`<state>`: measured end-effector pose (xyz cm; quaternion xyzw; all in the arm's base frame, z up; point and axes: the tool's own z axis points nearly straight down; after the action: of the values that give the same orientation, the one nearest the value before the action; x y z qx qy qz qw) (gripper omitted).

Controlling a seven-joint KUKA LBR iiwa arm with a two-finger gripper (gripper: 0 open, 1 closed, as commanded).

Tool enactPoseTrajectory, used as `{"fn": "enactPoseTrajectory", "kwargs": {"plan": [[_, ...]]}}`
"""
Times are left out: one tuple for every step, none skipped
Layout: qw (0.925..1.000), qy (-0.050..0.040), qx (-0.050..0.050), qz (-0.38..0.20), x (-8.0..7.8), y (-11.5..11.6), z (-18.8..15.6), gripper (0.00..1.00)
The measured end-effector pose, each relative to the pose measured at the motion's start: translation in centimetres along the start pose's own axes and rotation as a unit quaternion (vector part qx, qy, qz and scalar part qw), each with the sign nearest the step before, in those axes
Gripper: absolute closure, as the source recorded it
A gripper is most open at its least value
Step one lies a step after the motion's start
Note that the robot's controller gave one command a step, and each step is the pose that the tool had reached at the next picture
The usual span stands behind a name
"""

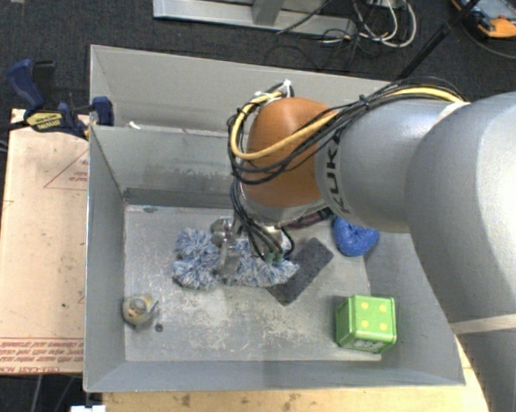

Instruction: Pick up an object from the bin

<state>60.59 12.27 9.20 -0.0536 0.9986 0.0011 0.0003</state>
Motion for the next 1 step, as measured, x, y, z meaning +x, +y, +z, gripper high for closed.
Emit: {"fn": "enactPoseTrajectory", "kwargs": {"plan": [[1.0,0.0,0.0,0.0,0.0,-0.01,0.0,1.0]]}}
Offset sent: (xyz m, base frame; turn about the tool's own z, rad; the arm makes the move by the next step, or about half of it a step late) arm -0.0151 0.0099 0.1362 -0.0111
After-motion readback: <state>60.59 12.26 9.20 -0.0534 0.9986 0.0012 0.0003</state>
